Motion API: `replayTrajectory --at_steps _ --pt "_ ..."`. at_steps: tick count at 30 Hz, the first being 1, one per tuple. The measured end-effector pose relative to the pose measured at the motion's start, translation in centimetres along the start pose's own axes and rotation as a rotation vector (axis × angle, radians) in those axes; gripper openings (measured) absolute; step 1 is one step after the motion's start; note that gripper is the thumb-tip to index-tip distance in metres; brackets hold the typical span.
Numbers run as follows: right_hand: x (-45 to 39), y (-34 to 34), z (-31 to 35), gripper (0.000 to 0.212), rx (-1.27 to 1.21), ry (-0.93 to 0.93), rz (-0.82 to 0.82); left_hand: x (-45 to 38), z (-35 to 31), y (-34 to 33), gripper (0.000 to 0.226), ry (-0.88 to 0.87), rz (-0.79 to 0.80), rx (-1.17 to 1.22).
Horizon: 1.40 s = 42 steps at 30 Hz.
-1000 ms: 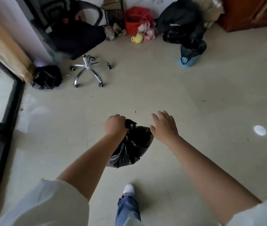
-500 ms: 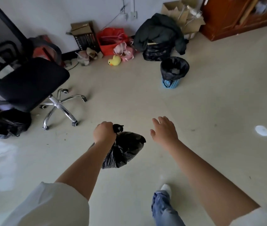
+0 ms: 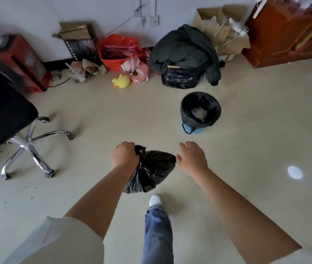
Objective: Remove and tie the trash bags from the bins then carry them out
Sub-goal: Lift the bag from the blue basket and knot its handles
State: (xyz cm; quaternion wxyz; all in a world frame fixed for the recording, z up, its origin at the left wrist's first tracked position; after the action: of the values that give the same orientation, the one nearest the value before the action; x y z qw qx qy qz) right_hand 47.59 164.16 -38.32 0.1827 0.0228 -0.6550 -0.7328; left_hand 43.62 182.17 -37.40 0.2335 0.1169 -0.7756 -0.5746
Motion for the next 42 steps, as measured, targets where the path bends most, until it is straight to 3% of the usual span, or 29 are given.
replayTrajectory --at_steps 6,11,16,21,26,32,37,42 --pt "-13.9 1.8 -3.9 0.032 -0.091 -0.013 0.017 -12.3 -7.0 -2.0 0.019 0.048 0.07 0.038" --pt "-24.7 1.4 -7.4 0.026 -0.114 0.061 0.025 -22.2 -12.2 -3.7 0.019 0.201 0.073 0.121" --pt "-36.4 -2.3 -11.0 0.033 -0.035 0.206 0.102 -32.3 -15.8 -7.8 0.022 0.349 0.043 0.169" --pt "-46.1 -9.4 -13.5 0.036 -0.013 0.259 0.141 -41.1 -16.5 -15.3 0.024 0.387 0.024 0.096" --pt "-53.0 -18.2 -15.3 0.039 -0.003 0.288 0.133 -47.8 -15.6 -24.3 0.028 0.31 0.034 -0.043" --pt "-57.1 -24.0 -17.1 0.033 -0.025 0.363 0.019 -49.3 -17.0 -31.4 0.036 0.007 0.213 -0.236" --pt "-55.9 -21.9 -18.3 0.04 -0.041 0.363 -0.005 -47.0 -18.4 -30.4 0.037 -0.057 0.247 -0.268" --pt "-53.4 -15.9 -21.6 0.036 -0.07 0.302 -0.049 -44.8 -23.1 -25.5 0.03 -0.103 0.17 -0.196"
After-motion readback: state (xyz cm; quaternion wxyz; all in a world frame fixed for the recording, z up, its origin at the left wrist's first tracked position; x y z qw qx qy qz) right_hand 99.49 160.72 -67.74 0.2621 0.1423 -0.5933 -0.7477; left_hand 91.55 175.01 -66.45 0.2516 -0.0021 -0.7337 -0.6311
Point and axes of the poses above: each hand's wrist, its own x-axis away from the middle knuckle, its own y-axis out of the back of the hand, z = x × y, the point moved 1 cm from there along -x, towards the middle knuckle, and after that the axes turned 9 degrees about -z, right-handed, at the moved point
